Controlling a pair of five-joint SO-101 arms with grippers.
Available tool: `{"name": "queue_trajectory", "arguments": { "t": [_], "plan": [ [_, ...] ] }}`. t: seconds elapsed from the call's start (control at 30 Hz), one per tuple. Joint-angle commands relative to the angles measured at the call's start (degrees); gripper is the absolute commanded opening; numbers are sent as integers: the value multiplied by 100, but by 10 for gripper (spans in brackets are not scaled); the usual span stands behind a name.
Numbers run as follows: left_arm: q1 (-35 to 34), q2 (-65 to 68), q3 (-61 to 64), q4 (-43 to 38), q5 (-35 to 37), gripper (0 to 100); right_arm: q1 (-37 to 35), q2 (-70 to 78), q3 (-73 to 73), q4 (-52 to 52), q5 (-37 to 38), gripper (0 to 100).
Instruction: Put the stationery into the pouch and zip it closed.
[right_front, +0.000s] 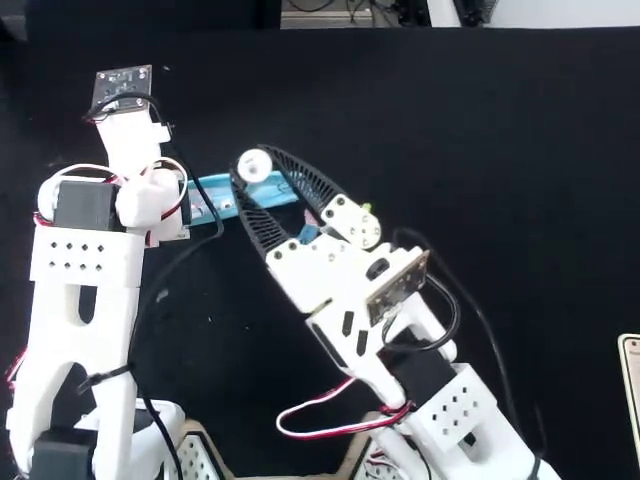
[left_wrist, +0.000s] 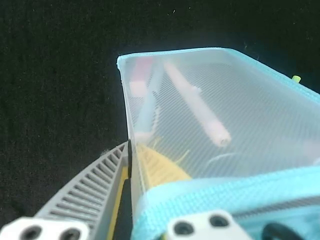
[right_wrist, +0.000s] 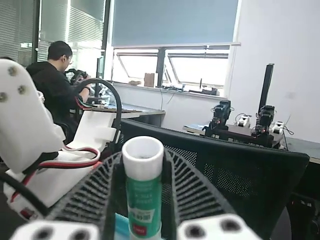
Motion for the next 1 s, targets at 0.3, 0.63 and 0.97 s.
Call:
{"name": "queue_trajectory", "arguments": {
  "t": [0.3, 0.63, 0.97],
  "plan": [
    [4, 18, 268, 35, 44, 30, -62, -743, 110, 1222, -26, 11],
    [4, 18, 268, 44, 44, 30, 105, -725, 347, 1187, 0, 11],
    [4, 18, 268, 26, 44, 30, 440, -725, -1262, 4053, -53, 137]
  ]
}}
